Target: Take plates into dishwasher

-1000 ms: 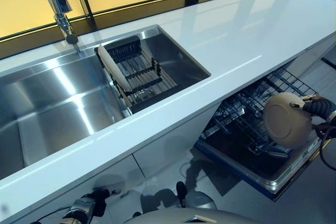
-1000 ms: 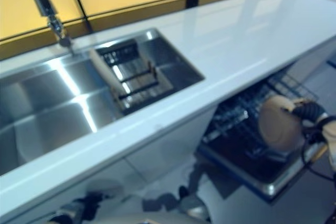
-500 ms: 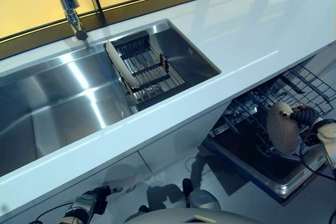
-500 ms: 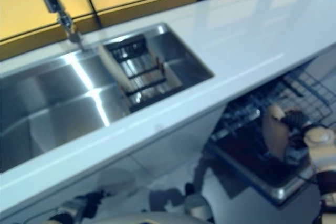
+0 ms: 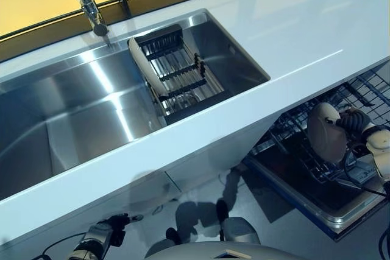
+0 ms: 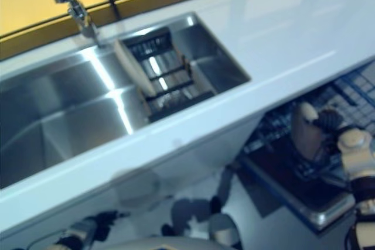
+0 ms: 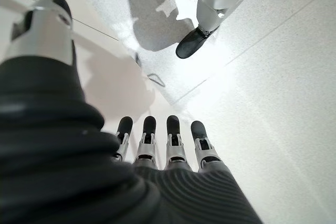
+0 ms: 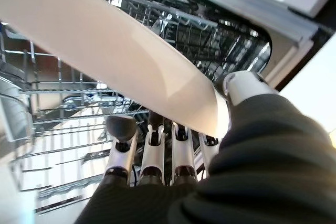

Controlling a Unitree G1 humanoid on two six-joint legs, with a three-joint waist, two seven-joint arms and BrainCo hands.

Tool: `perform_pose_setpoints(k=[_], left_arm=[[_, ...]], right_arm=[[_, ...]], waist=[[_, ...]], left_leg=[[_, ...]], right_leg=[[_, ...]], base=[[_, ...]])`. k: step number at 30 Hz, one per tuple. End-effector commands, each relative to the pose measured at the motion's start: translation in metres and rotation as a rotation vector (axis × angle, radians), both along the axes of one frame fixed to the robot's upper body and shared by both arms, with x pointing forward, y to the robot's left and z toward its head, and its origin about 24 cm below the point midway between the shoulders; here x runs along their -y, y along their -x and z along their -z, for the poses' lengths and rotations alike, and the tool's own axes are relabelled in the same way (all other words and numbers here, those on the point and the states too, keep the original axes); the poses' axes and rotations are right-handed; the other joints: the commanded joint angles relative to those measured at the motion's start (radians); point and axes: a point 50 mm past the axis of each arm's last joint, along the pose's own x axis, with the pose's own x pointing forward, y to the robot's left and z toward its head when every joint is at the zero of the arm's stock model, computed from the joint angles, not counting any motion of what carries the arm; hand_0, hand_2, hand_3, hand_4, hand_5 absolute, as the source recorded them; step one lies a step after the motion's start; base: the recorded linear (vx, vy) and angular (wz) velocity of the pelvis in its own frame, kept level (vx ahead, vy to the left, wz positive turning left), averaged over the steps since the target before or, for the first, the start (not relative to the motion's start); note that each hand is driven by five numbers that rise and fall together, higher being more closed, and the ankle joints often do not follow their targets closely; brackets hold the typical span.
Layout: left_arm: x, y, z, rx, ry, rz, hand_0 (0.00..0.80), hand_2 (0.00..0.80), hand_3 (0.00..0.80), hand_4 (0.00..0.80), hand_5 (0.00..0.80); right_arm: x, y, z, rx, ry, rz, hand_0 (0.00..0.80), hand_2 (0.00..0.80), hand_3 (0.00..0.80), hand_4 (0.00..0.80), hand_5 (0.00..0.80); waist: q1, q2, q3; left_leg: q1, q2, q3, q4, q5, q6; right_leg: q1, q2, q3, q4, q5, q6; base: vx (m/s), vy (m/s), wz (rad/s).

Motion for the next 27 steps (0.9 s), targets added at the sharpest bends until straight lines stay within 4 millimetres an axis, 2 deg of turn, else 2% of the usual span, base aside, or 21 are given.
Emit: perform_pose_setpoints(k=[1,2,7,15,27], left_arm=[[-0.011,-0.011,-0.006,0.011,-0.061,0.026,0.0,0.0,0.0,0.0,0.0],[-0.004,-0.007,-0.002,0.018,-0.076,0.031,0.0,0.0,0.0,0.0,0.0],[-0.011,-0.015,-0.006,0.031,-0.07,0.024,0.0,0.0,0.0,0.0,0.0],[-0.011,-0.014,-0.008,0.051,-0.054,0.061,0.0,0.0,0.0,0.0,0.0],[-0.007,-0.026,-0.012,0.087,-0.045,0.087,0.0,0.0,0.0,0.0,0.0]], right_arm=[[0.005,-0.017,-0.042,0.071,0.142,-0.056,0.8,0.8,0.8,0.8,0.8],[0.004,-0.016,-0.042,0.075,0.148,-0.058,0.8,0.8,0.8,0.8,0.8],[-0.006,-0.02,-0.037,0.046,0.258,-0.13,0.8,0.8,0.8,0.8,0.8],[0.001,-0.02,-0.039,-0.07,0.448,-0.146,0.8,0.8,0.8,0.8,0.8],[0.011,-0.018,-0.015,-0.182,0.424,-0.065,0.8,0.8,0.8,0.8,0.8]], waist=[[0.047,-0.016,-0.011],[0.054,-0.027,-0.008],[0.049,-0.029,0.014],[0.074,-0.019,0.02],[0.091,0.004,0.039]], left_leg=[[-0.053,0.004,-0.038,0.064,-0.037,0.036],[-0.063,0.003,-0.041,0.067,-0.041,0.037],[-0.066,0.009,-0.054,0.064,-0.031,0.031],[-0.079,0.01,-0.073,0.063,-0.018,0.024],[-0.089,0.012,-0.087,0.062,-0.008,0.017]], right_leg=[[-0.042,-0.012,-0.028,0.142,-0.099,0.075],[-0.05,-0.016,-0.037,0.149,-0.104,0.077],[-0.049,-0.014,-0.052,0.16,-0.113,0.07],[-0.039,-0.011,-0.069,0.151,-0.116,0.059],[-0.037,-0.014,-0.075,0.148,-0.119,0.051]], base=[[-0.071,-0.084,0.13],[-0.091,-0.106,0.14],[-0.029,-0.03,0.03],[-0.017,-0.012,0.08],[-0.003,0.002,0.0]])
